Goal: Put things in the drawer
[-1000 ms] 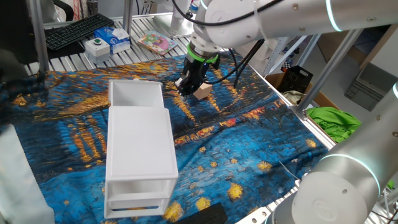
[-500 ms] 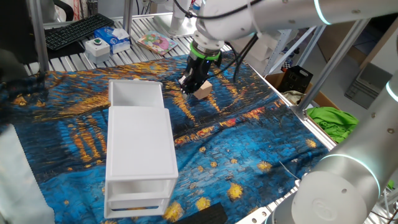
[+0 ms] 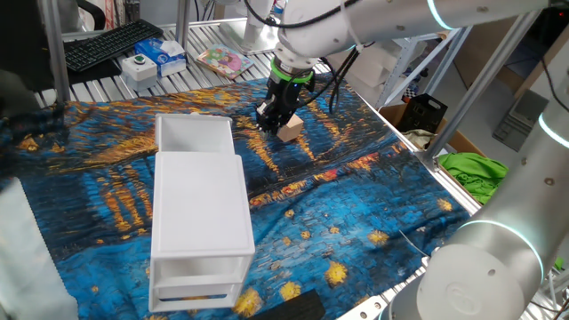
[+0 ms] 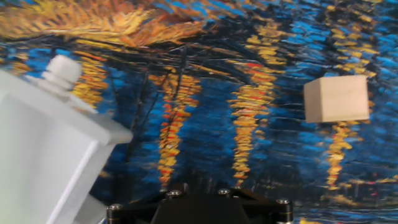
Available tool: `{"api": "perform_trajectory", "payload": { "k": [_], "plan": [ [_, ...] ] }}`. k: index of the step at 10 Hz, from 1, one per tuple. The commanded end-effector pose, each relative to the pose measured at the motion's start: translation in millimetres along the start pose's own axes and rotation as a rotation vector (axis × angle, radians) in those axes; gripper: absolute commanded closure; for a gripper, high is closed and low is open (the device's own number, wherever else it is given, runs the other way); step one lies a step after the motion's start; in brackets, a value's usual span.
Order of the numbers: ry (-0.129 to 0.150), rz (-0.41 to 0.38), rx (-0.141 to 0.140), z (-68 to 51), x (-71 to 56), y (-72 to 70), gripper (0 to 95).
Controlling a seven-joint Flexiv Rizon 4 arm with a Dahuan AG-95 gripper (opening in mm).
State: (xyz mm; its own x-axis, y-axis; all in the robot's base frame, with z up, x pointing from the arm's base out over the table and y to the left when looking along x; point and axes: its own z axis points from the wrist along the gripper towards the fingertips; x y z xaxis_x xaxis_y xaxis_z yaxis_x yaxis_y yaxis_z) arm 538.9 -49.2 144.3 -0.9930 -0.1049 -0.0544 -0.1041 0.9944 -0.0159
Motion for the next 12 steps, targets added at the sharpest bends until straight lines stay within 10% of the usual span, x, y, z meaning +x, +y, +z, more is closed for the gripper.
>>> {"api": "perform_trajectory", "payload": {
  "k": [1,11,12],
  "plan": [
    [0.022,0.006,0.003,4.8,-12.5,-9.1,57.0],
    [0.047,0.009,0.012,30.0,-63.5,-63.4,57.0],
    [0.030,0.003,0.019,40.2,-59.9,-66.4,38.0]
  ]
}}
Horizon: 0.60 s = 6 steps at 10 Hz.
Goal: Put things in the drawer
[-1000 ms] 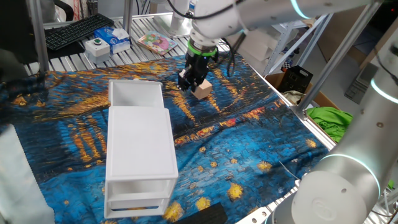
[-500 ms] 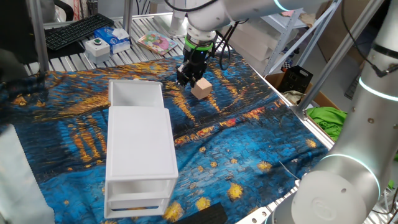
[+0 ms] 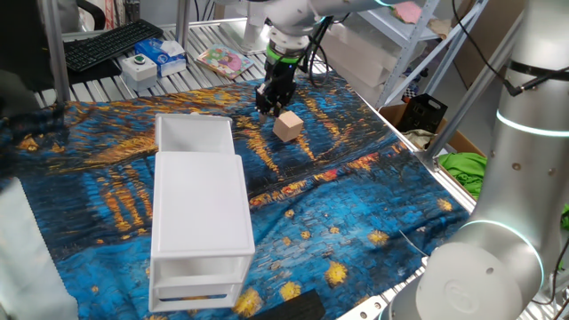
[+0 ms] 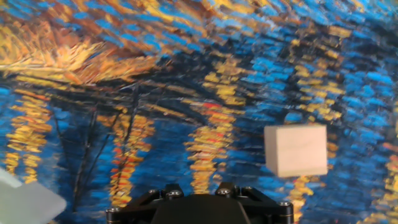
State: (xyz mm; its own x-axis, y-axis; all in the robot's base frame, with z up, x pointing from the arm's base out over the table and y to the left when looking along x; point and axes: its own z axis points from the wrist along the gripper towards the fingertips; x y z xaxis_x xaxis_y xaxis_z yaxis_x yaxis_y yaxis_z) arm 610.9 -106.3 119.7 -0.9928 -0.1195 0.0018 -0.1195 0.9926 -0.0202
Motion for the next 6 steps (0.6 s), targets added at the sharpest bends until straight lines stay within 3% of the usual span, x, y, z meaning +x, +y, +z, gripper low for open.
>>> {"api": "perform_trajectory", "payload": {
  "k": [1,2,3,5,6],
  "plan": [
    [-0.032,0.015,0.013,22.8,8.0,-5.9,38.0],
    [-0.029,0.009,0.021,28.8,10.9,-8.2,38.0],
    [0.014,0.020,0.026,29.7,12.8,-10.9,57.0],
    [0.020,0.051,0.033,27.6,12.5,-11.4,57.0],
    [0.038,0.061,0.031,29.2,12.8,-11.1,57.0]
  ]
}}
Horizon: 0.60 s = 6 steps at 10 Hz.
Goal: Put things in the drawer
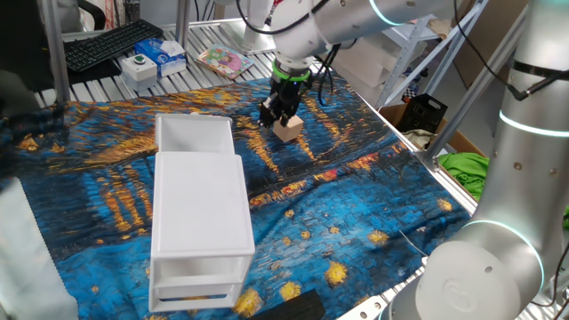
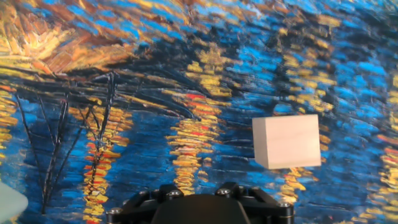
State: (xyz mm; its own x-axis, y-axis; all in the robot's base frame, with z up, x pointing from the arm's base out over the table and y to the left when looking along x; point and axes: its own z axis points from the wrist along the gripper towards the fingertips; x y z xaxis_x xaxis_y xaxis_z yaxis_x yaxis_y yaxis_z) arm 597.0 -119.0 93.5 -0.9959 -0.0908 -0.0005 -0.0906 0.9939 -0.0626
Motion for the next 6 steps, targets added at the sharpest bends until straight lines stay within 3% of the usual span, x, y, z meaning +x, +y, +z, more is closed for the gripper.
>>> {"api": "perform_trajectory", "payload": {
  "k": [1,5,6],
  "plan": [
    [0.055,0.030,-0.017,4.8,-2.5,0.6,57.0],
    [0.061,0.014,-0.018,4.3,-3.2,1.5,57.0],
    [0.073,-0.006,-0.031,4.3,-3.2,1.5,76.0]
  ]
}}
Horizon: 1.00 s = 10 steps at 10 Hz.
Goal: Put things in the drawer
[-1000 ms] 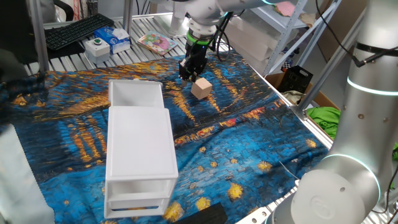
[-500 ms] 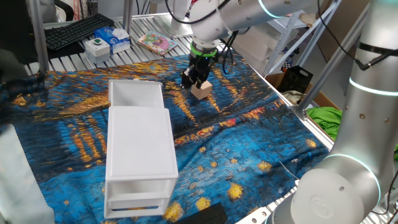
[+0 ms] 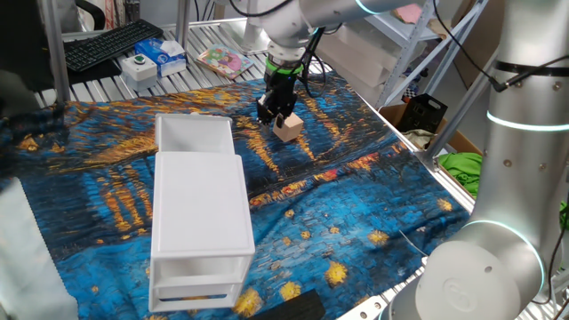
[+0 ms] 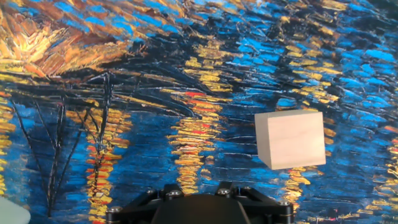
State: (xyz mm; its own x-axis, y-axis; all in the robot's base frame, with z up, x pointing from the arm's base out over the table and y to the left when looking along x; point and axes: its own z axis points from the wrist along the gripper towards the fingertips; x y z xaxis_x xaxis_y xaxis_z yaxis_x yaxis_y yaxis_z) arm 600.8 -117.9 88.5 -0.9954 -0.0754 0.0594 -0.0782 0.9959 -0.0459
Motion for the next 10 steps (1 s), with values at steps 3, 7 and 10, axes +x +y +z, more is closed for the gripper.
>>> {"api": "perform_trajectory", "payload": {
  "k": [3,7,10],
  "plan": [
    [0.037,-0.024,-0.020,-0.5,0.8,0.4,95.0],
    [0.074,0.012,-0.027,-0.5,0.8,0.4,95.0],
    [0.070,0.057,-0.027,-0.5,0.8,0.4,95.0]
  ]
}}
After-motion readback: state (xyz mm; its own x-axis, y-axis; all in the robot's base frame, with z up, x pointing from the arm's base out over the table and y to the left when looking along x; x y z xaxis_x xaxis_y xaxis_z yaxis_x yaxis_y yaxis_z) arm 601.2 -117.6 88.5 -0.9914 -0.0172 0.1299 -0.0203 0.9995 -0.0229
